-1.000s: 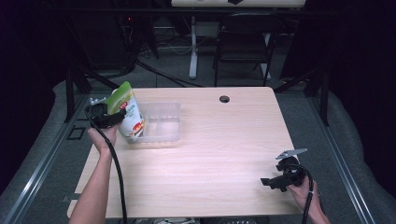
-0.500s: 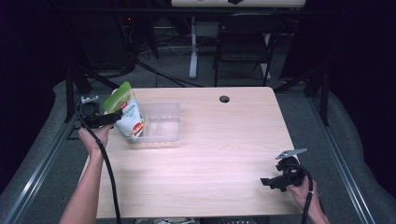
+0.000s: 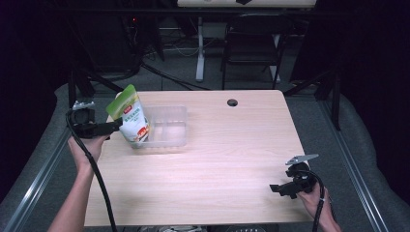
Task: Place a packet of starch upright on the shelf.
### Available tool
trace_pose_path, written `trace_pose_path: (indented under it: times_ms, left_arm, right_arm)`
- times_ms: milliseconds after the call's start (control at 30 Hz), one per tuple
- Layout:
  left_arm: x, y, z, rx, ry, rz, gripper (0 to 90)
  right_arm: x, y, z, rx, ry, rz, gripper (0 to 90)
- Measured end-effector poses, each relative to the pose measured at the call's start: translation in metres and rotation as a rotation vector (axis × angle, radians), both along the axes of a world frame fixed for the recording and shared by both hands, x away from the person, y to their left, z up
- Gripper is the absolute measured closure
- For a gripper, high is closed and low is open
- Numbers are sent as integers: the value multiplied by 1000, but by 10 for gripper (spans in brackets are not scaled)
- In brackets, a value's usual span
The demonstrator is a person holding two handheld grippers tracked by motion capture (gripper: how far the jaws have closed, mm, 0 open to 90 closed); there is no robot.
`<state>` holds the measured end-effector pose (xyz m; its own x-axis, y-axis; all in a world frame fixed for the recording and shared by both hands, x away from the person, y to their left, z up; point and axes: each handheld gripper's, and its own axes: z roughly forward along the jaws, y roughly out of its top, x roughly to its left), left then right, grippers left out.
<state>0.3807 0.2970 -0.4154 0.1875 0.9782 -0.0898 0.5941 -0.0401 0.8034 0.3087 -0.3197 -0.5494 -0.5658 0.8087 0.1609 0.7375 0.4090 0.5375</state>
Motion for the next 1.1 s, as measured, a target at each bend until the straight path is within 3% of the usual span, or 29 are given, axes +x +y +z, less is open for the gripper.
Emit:
trace_pose_path:
  times_ms: [433,867,1100]
  left_arm:
    - [-59,-14,-4,37,9,-90,1]
    - [-103,-43,-39,51,66,-163,1]
    - [-115,-55,-61,45,100,-176,1]
  right_arm:
    - [-1,2,0,1,-6,2,46]
    - [-3,4,1,-10,-7,8,47]
    - [-3,3,1,-13,-4,10,48]
